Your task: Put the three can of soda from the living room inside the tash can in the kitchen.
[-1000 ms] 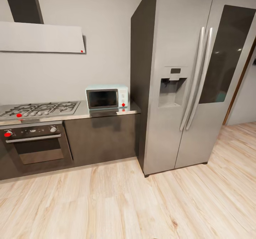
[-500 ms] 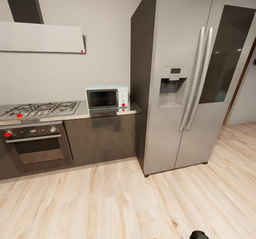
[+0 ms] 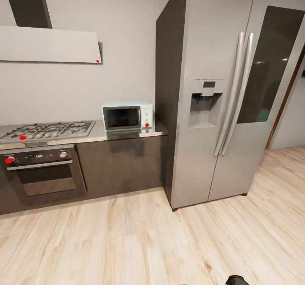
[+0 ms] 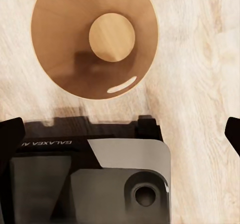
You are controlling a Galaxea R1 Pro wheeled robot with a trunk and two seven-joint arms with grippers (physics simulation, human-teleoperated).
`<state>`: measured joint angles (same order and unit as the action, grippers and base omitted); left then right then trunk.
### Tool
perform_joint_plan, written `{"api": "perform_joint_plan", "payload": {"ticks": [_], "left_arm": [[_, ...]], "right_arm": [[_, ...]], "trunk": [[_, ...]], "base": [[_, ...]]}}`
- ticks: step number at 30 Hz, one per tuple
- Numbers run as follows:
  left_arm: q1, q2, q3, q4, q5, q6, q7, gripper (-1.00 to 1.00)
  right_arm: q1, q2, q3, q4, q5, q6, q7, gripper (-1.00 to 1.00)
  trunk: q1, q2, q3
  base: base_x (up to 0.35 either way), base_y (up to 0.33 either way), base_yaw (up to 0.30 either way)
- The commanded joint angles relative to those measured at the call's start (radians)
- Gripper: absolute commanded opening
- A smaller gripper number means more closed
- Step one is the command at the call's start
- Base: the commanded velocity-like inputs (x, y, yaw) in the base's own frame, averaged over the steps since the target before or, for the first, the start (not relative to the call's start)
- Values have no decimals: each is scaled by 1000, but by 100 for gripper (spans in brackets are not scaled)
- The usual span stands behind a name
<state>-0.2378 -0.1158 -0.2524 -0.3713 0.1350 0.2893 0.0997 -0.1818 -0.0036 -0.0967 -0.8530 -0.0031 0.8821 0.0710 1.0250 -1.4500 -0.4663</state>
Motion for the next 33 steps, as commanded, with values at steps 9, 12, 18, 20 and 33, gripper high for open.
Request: {"api": "perform_joint_plan", "payload": {"ticks": [9,12,18,20,33], "left_arm": [[0,-1,0,0,-1,-1,-5,100],[0,-1,0,0,-1,-1,-6,100],[0,-1,-1,0,-2,-1,-6,100],[0,-2,-1,0,-2,-1,-6,100],[0,-4,-1,0,-2,-1,-8,100]], "right_arm": [[0,0,-2,1,0,0,4,100],[0,-1,-3,1,0,0,5,100],[0,-2,-2,3,0,-1,6,100],[1,-2,-1,5,0,-9,7,100],[1,-1,-3,65,-1,-52,6,100]], "trunk": [[0,0,0],[0,0,0],[0,0,0],[0,0,0],[0,0,0]], "base": [[0,0,0],[0,0,0],[0,0,0],[0,0,0],[0,0,0]]}}
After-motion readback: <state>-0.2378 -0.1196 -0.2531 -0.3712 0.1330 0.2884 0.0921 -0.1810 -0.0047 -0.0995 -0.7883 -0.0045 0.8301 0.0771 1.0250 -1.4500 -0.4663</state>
